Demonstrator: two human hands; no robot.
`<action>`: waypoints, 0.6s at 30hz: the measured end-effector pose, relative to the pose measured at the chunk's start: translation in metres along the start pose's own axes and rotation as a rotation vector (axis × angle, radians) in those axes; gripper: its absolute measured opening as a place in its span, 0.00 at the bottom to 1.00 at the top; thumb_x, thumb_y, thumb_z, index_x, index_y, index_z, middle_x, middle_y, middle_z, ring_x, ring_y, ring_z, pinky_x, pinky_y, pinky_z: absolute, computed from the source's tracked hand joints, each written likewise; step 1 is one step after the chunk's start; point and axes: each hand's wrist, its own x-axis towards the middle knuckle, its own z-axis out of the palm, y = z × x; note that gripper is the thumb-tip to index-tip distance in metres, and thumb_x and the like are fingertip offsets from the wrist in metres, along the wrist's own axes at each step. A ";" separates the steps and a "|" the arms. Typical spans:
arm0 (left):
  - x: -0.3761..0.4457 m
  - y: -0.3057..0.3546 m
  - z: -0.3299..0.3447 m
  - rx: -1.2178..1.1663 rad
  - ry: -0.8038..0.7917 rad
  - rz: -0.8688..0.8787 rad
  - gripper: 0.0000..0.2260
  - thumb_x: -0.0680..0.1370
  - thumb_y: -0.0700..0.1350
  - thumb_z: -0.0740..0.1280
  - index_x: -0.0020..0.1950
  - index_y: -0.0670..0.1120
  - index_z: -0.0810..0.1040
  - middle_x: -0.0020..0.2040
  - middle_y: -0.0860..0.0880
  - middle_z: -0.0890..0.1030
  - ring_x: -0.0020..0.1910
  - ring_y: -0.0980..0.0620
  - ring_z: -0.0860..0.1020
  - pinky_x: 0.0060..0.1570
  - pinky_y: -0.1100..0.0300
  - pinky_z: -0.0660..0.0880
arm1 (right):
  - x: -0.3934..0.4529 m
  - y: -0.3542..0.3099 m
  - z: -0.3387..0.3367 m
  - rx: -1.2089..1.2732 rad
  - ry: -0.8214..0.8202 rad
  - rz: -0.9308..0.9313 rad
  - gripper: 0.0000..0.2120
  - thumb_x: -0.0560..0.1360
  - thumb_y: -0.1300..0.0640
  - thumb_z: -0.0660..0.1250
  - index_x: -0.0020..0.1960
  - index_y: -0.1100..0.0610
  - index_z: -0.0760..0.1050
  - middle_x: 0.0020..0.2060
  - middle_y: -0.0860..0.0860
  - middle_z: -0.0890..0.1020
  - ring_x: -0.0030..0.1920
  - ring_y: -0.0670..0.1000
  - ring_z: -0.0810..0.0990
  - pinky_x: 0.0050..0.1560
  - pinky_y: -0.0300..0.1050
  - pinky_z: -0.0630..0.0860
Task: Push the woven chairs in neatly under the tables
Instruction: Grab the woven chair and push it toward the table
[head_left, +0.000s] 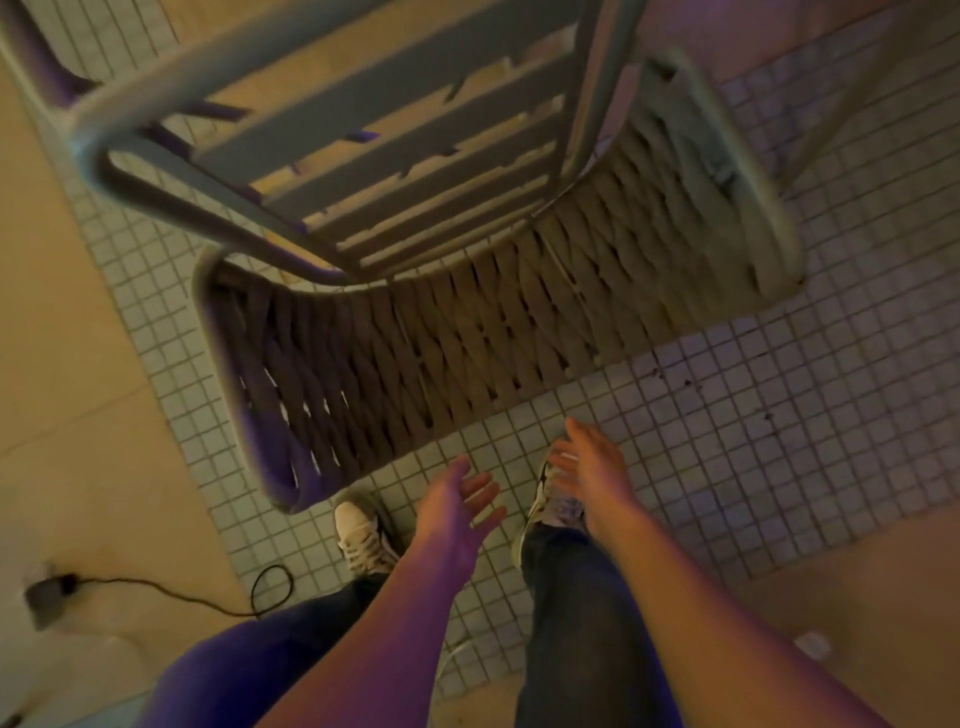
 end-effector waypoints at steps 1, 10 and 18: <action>0.012 0.000 -0.002 -0.008 -0.006 -0.001 0.18 0.80 0.48 0.62 0.68 0.44 0.70 0.55 0.43 0.79 0.53 0.45 0.79 0.48 0.49 0.77 | 0.011 0.006 0.007 0.014 0.002 0.011 0.09 0.78 0.49 0.61 0.52 0.53 0.72 0.49 0.52 0.79 0.52 0.52 0.79 0.44 0.44 0.76; 0.188 -0.015 -0.028 -0.128 0.013 -0.059 0.16 0.78 0.46 0.66 0.64 0.42 0.73 0.56 0.41 0.77 0.55 0.42 0.77 0.57 0.46 0.74 | 0.180 0.031 0.018 0.026 0.004 0.036 0.11 0.77 0.49 0.62 0.51 0.56 0.74 0.44 0.55 0.77 0.43 0.53 0.76 0.47 0.49 0.74; 0.289 -0.032 -0.012 -0.334 0.012 0.025 0.16 0.78 0.41 0.66 0.65 0.44 0.72 0.65 0.41 0.74 0.60 0.43 0.75 0.55 0.49 0.75 | 0.274 0.060 0.020 0.276 -0.077 0.073 0.10 0.77 0.50 0.63 0.42 0.51 0.81 0.36 0.54 0.78 0.33 0.48 0.76 0.36 0.43 0.74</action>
